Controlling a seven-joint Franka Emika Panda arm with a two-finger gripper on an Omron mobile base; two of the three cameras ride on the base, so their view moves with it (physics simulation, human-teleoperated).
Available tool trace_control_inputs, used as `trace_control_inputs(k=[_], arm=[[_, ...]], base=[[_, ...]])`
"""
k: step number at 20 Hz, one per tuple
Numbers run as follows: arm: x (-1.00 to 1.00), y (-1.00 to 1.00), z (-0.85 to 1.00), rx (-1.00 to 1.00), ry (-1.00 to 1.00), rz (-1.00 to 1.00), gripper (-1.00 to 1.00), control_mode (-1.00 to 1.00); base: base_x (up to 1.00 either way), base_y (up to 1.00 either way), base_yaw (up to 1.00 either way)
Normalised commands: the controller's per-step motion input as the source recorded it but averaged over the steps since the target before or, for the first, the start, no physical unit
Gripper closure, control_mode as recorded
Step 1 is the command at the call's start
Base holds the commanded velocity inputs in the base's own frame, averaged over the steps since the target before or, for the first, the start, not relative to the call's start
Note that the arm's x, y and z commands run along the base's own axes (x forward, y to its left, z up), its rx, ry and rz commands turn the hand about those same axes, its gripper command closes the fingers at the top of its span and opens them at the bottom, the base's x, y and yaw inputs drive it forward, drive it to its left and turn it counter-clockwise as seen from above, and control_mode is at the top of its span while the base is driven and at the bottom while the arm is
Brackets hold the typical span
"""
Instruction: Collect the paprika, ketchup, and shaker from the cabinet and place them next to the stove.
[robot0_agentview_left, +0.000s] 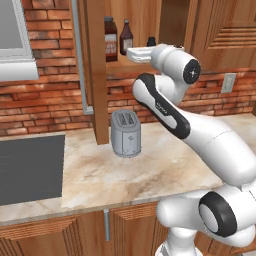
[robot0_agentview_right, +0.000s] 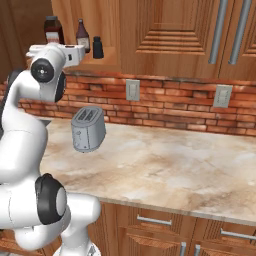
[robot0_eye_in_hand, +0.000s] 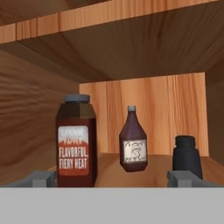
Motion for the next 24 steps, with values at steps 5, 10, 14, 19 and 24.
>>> trace_control_inputs(k=[5,10,14,19,24], arm=[[0.09,0.0,0.0,0.0,0.0,0.0,-1.0,-1.0],[0.0,0.1,0.0,0.0,0.0,0.0,-1.0,-1.0],[0.0,0.34,0.0,0.0,0.0,0.0,-1.0,-1.0],[0.01,0.28,0.0,0.0,0.0,0.0,-1.0,-1.0],[0.21,0.08,0.0,-0.04,0.07,-0.01,-1.0,-1.0]], base=[[0.0,0.0,0.0],[0.0,0.0,0.0],[0.0,0.0,0.0],[0.0,0.0,0.0],[0.0,0.0,0.0]])
